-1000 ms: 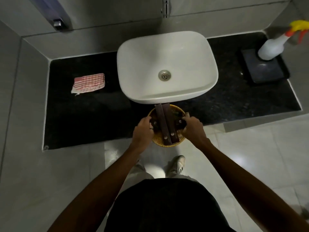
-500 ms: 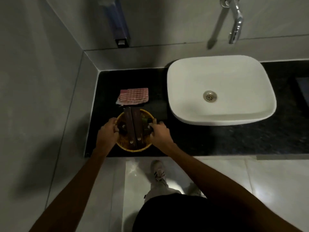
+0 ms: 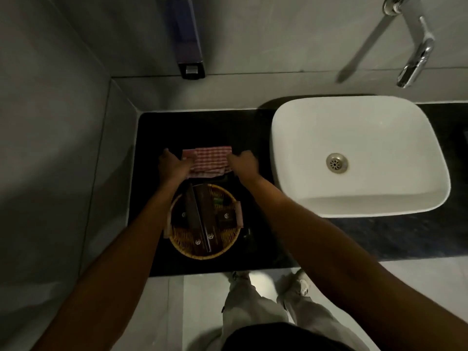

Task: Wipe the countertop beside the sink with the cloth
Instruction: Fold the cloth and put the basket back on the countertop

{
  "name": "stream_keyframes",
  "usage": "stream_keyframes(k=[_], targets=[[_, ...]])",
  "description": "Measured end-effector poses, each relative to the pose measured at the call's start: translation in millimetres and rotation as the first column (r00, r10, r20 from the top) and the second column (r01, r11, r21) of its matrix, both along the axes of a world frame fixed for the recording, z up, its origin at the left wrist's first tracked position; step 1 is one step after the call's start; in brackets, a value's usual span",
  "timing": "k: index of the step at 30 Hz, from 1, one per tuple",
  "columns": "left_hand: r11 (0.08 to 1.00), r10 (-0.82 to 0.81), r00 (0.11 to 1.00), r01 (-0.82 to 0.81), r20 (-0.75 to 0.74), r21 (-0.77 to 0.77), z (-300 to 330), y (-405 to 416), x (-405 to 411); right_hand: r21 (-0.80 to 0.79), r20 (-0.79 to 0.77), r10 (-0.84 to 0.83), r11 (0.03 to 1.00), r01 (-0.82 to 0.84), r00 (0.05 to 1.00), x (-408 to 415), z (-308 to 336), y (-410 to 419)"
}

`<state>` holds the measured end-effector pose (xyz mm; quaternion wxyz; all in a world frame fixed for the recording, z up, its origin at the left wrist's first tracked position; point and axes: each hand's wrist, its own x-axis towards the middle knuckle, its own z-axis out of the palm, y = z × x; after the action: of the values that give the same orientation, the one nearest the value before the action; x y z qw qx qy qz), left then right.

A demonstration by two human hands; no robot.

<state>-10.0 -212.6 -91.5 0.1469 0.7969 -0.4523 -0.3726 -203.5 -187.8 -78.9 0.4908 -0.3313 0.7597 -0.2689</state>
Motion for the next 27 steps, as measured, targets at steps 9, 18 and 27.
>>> stream_keyframes(k=[9,18,27], targets=[[0.997,0.064,0.944,-0.047,-0.322,0.061,28,-11,-62,-0.074,0.055,0.142,0.988,-0.137,0.988,-15,36,-13],[0.988,-0.151,0.730,0.082,-0.667,-0.133,130,48,-259,-0.305,0.352,-0.189,0.903,0.303,0.917,-264,133,76],[0.936,-0.316,0.685,0.336,-0.657,-0.099,104,121,-645,-0.315,0.074,-0.451,0.835,0.450,0.889,-629,87,166]])
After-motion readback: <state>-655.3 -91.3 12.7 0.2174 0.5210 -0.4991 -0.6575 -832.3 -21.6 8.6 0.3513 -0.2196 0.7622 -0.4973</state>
